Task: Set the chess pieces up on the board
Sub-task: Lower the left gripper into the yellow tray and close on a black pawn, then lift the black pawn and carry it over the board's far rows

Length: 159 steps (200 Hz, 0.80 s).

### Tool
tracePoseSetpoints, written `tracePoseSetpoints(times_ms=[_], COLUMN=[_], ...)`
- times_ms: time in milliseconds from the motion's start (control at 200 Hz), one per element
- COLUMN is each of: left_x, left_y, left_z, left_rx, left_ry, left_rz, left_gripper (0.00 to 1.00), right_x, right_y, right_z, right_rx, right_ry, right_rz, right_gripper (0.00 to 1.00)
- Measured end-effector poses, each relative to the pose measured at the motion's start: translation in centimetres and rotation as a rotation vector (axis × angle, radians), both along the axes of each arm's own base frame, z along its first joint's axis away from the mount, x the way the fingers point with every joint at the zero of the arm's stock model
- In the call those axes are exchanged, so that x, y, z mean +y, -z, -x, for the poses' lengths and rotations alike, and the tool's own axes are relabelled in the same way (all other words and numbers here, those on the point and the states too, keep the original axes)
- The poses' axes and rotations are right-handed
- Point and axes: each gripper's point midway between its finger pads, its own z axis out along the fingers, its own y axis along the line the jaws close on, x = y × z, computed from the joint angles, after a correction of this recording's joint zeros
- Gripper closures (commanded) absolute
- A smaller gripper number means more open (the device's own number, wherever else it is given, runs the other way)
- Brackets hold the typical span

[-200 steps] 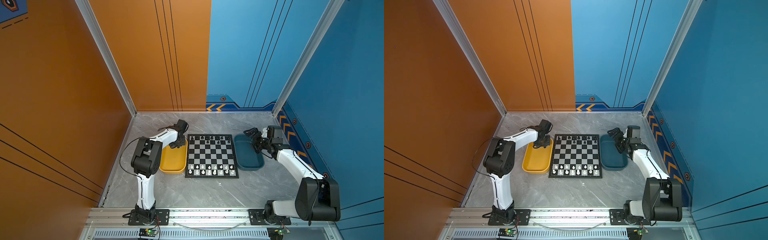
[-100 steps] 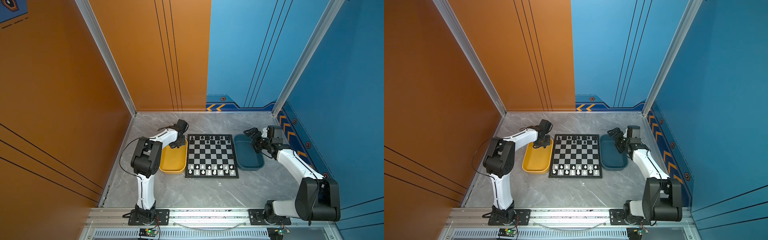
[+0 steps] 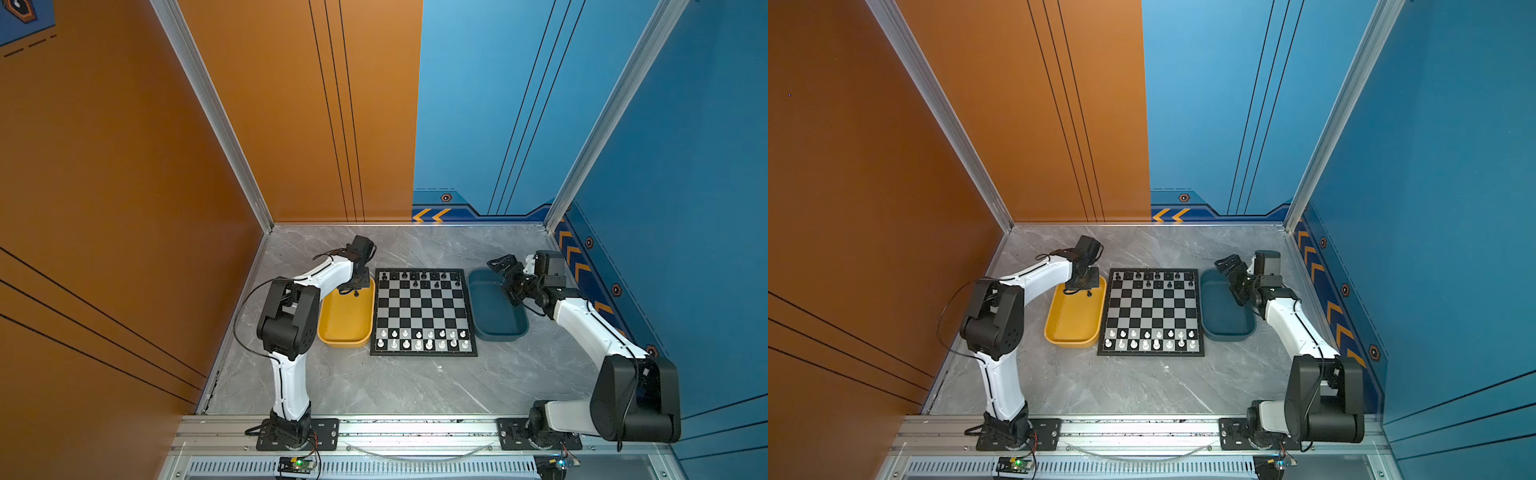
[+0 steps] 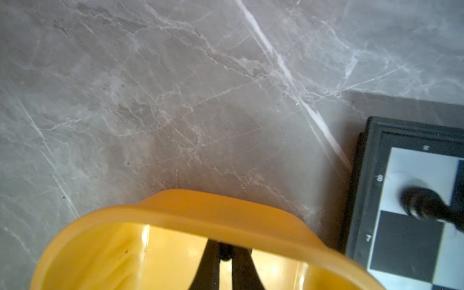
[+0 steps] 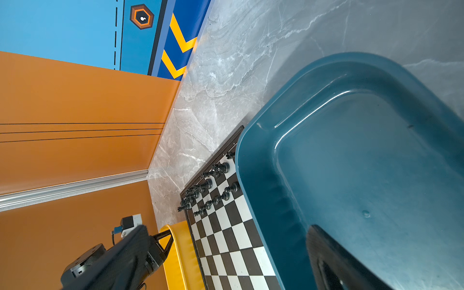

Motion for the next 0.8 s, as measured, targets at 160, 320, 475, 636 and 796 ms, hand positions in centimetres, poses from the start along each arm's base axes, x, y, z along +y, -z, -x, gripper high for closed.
tracePoseSetpoints(times_ms=[160, 320, 475, 636, 796], left_x=[0.1, 0.2, 0.0, -1.2, -4.1], left_y=[-1.3, -3.3, -6.0, -7.4, -8.1], left_z=[0.2, 0.3, 0.3, 0.6, 1.3], left_rx=[-0.019, -0.059, -0.115, -0.148, -0.146], left_ry=[-0.001, 0.005, 0.019, 0.049, 0.126], left_rz=[0.003, 0.014, 0.029, 0.040, 0.046], left_gripper=[0.93, 0.93, 0.93, 0.94, 0.94], right_x=[0.0, 0.0, 0.0, 0.0, 0.0], right_y=[0.0, 0.0, 0.0, 0.0, 0.0], right_z=[0.0, 0.0, 0.0, 0.0, 0.0], right_rx=[0.000, 0.000, 0.000, 0.000, 0.000], right_ry=[0.000, 0.000, 0.000, 0.000, 0.000], right_rz=[0.000, 0.000, 0.000, 0.000, 0.000], right_gripper=[0.00, 0.00, 0.00, 0.00, 0.00])
